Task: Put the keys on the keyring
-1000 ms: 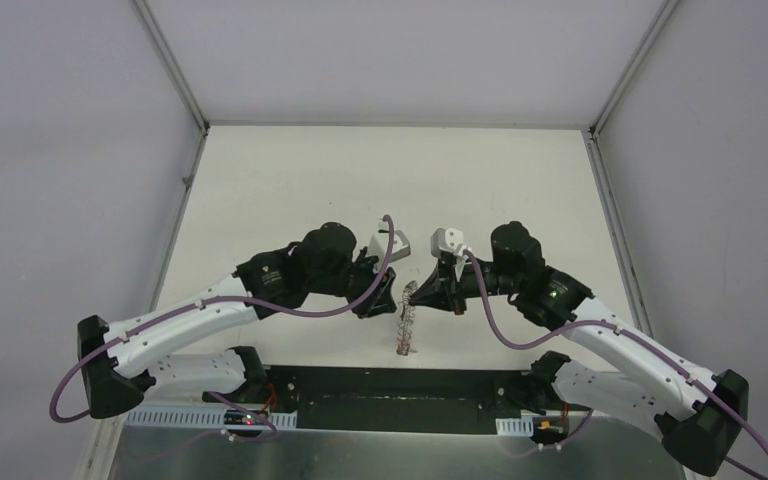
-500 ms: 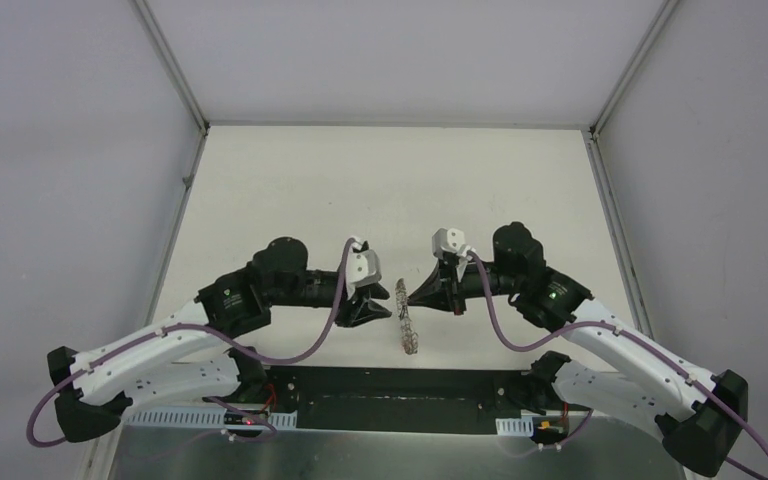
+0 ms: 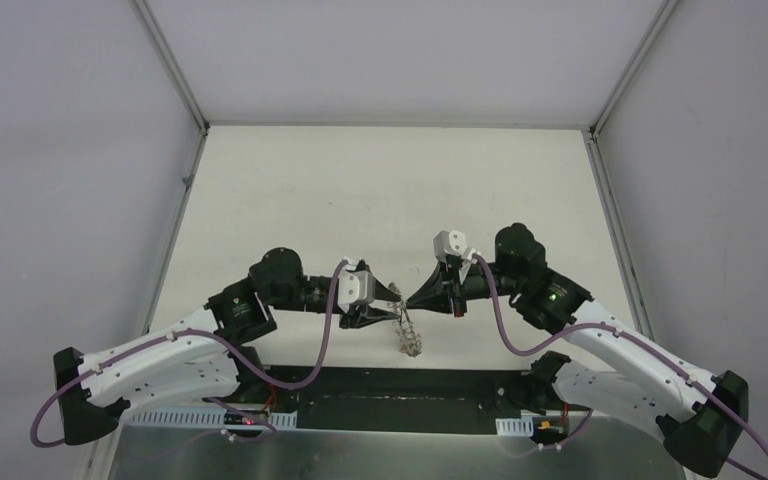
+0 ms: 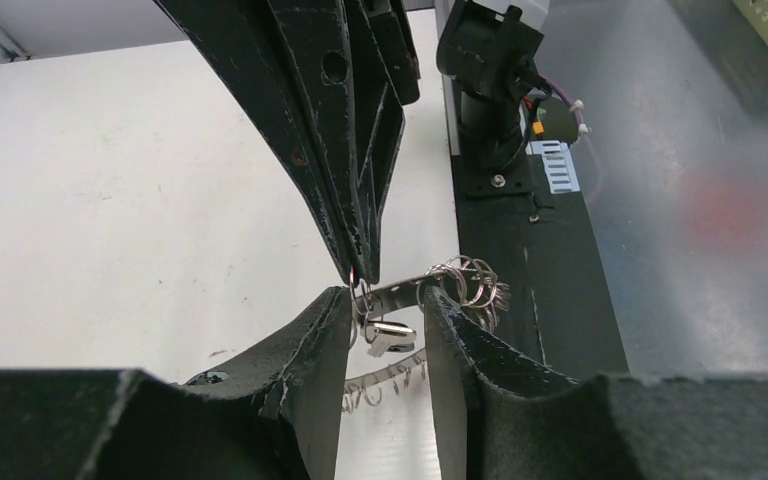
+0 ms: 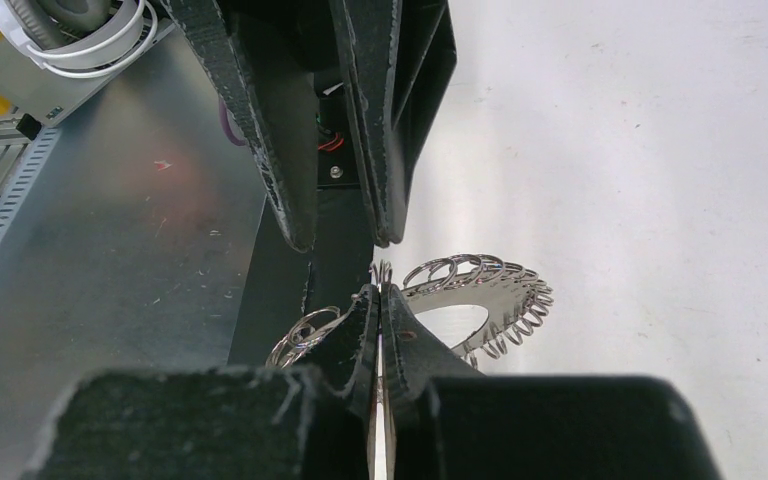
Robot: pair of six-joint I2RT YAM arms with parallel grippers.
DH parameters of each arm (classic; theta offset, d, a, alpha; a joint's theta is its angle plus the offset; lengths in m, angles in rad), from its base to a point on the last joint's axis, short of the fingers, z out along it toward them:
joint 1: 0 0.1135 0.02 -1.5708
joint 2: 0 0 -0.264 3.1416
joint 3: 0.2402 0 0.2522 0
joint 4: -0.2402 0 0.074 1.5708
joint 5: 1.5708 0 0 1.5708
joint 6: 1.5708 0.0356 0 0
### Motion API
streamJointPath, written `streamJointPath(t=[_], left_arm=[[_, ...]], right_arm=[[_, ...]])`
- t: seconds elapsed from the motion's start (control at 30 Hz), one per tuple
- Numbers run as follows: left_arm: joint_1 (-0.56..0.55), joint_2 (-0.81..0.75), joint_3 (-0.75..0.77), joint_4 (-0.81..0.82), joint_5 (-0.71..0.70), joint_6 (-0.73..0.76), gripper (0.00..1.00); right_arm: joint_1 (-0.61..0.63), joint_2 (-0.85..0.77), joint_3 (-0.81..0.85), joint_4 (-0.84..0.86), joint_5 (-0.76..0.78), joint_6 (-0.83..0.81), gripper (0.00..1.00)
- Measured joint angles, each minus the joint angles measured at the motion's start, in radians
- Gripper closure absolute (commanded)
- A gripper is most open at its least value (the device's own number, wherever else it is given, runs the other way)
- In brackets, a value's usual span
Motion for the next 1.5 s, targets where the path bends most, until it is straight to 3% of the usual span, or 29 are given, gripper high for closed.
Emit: streamJointPath(t=[0.67, 0.97, 1.2, 1.5], left_arm=[[0.000, 0.067, 0.000, 0.039, -0.027, -0.007, 0.63], [0.000, 0.055, -0.006, 0.031, -0.064, -0.015, 0.87], [-0.006, 0.050, -0.008, 0.016, -0.064, -0.019, 0.78], [-0.006, 0.077, -0.008, 0.013, -0.064, -0.039, 0.81]], right_arm=[[0.001, -0.003, -0.001, 0.005, -0.006, 0.003, 1.00], [0.001, -0.003, -0.001, 0.005, -0.005, 0.003, 1.00], [0.002, -0.003, -0.001, 0.008, -0.002, 0.003, 1.00], [0.002, -0.003, -0.001, 0.005, -0.001, 0.003, 1.00]])
